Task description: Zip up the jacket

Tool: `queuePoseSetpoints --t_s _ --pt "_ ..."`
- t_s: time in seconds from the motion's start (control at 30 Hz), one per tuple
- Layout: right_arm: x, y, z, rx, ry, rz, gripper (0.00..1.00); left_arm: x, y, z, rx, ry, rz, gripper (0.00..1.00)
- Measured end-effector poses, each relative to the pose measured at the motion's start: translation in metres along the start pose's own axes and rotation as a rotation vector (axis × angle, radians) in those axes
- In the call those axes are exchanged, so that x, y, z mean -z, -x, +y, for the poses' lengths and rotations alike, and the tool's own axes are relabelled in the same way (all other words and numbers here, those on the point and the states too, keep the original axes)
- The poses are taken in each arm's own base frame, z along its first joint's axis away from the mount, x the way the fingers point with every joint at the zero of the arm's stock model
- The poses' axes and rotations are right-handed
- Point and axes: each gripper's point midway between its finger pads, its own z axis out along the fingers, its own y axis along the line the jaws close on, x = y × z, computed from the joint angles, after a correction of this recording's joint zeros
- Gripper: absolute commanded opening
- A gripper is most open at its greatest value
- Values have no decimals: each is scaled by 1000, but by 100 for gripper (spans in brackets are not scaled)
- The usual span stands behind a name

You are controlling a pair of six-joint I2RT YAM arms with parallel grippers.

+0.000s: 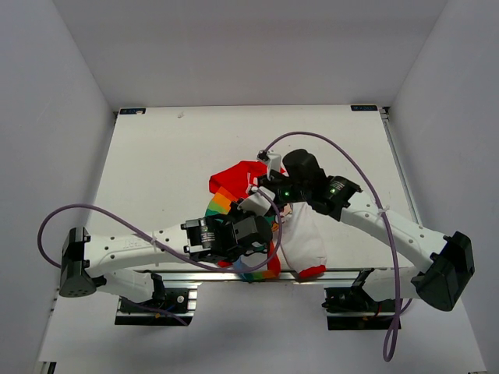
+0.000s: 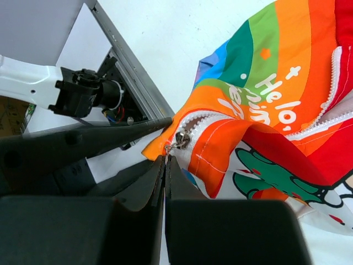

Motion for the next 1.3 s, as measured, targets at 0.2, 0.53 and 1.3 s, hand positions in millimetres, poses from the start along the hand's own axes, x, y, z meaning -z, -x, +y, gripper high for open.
queuePoseSetpoints --t_s 0.2,0.53,1.3 --pt "-2 2 1 -21 3 -8 0 4 10 2 38 -12 -62 0" --pt "2 21 -8 -163 17 -89 0 9 8 -4 37 -27 -98 0" --pt "-21 23 -20 -187 -117 -77 0 33 -6 -15 70 -132 -102 0"
